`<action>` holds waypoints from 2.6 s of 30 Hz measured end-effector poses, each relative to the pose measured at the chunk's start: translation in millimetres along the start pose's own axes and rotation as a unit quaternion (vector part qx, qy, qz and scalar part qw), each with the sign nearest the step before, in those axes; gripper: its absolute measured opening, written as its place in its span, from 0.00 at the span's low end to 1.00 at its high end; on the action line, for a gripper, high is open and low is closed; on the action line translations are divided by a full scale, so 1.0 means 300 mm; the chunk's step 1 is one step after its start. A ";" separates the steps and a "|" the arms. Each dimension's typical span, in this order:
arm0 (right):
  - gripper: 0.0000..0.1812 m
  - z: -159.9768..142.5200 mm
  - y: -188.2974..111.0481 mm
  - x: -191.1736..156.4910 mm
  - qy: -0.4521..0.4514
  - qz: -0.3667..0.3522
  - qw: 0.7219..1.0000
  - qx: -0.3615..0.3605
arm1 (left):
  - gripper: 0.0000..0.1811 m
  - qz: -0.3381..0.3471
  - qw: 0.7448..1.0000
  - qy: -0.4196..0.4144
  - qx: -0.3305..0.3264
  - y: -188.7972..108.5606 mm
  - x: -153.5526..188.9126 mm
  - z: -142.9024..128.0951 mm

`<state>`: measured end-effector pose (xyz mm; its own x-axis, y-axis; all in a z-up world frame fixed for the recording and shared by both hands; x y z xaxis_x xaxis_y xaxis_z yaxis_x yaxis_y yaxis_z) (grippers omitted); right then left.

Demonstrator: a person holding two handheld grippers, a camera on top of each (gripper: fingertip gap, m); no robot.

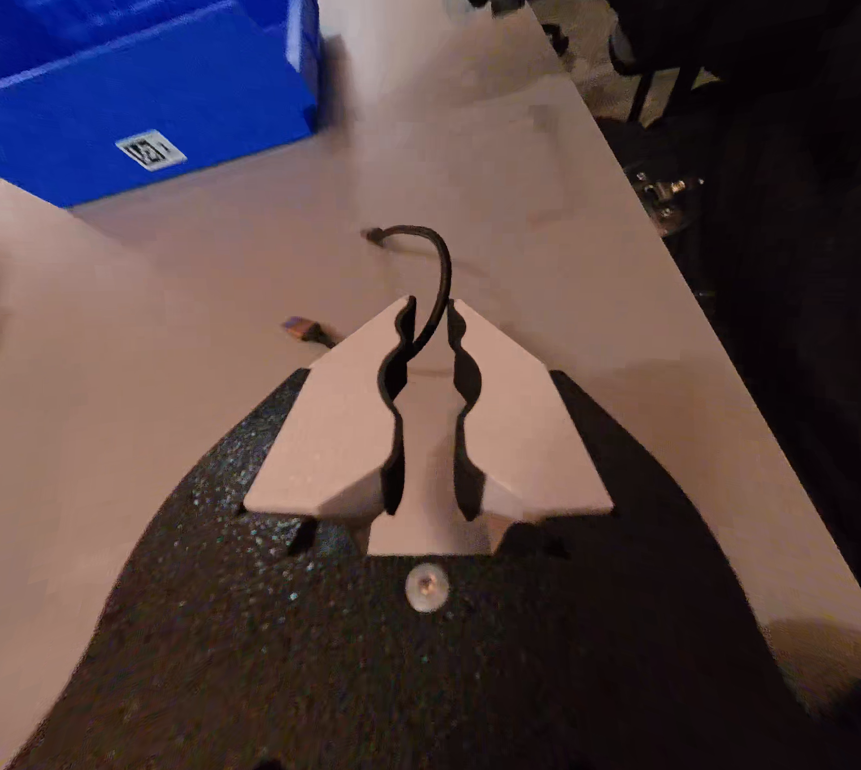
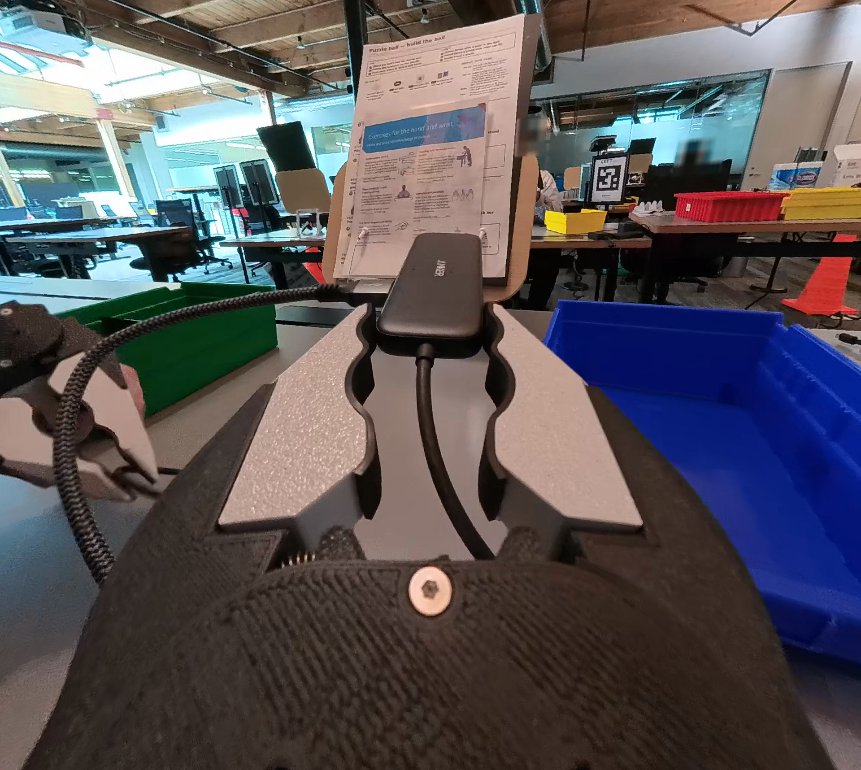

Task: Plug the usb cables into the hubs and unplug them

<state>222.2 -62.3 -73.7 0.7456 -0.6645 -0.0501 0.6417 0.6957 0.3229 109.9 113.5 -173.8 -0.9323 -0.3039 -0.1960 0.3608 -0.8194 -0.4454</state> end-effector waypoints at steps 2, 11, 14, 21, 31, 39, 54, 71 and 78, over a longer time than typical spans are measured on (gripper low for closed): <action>0.25 0.005 -0.002 0.004 0.003 0.001 1.000 0.002 | 0.16 -0.010 0.999 -0.034 -0.024 -0.025 0.004 -0.045; 0.25 -0.003 0.006 0.014 0.002 -0.002 1.000 0.000 | 0.16 0.233 0.961 -0.141 -0.055 0.084 -0.202 -0.057; 0.25 -0.013 0.009 0.003 -0.003 0.004 1.000 -0.005 | 0.17 0.242 0.952 -0.109 -0.150 0.134 -0.192 -0.148; 0.25 -0.006 0.006 -0.001 -0.001 0.013 1.000 -0.003 | 0.06 0.210 0.945 -0.204 -0.147 0.162 -0.167 -0.189; 0.25 -0.002 0.007 -0.014 -0.004 0.025 1.000 -0.005 | 0.08 0.099 0.964 -0.179 -0.173 0.036 -0.098 -0.224; 0.25 -0.013 0.016 -0.027 -0.006 0.030 1.000 -0.008 | 0.09 0.103 0.976 -0.055 -0.186 0.065 -0.071 -0.153; 0.25 -0.015 0.012 -0.025 0.022 0.035 0.999 -0.006 | 0.06 0.117 0.976 -0.115 -0.146 0.093 -0.103 -0.202; 0.25 -0.029 0.023 -0.039 0.006 0.023 0.999 -0.026 | 0.04 0.153 0.961 -0.206 -0.102 0.107 -0.136 -0.212; 0.25 -0.024 0.018 -0.051 -0.017 0.052 0.998 -0.024 | 0.03 -0.021 0.892 -0.417 0.173 -0.018 -0.121 -0.002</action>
<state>215.7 -46.4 -78.0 0.8029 -0.5959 0.0131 0.5695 0.7734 0.2785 141.8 129.2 -164.7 -0.6908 -0.4070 0.5977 0.4307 -0.8955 -0.1121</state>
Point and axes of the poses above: each gripper's, where its closed fingertips meet, y out along the fingers, z out of its top, x = y × z across the jaws, the point moved 3 cm from there along -y, back along the fingers, and after that the axes turned 8 degrees about x, right-handed, at the moved point
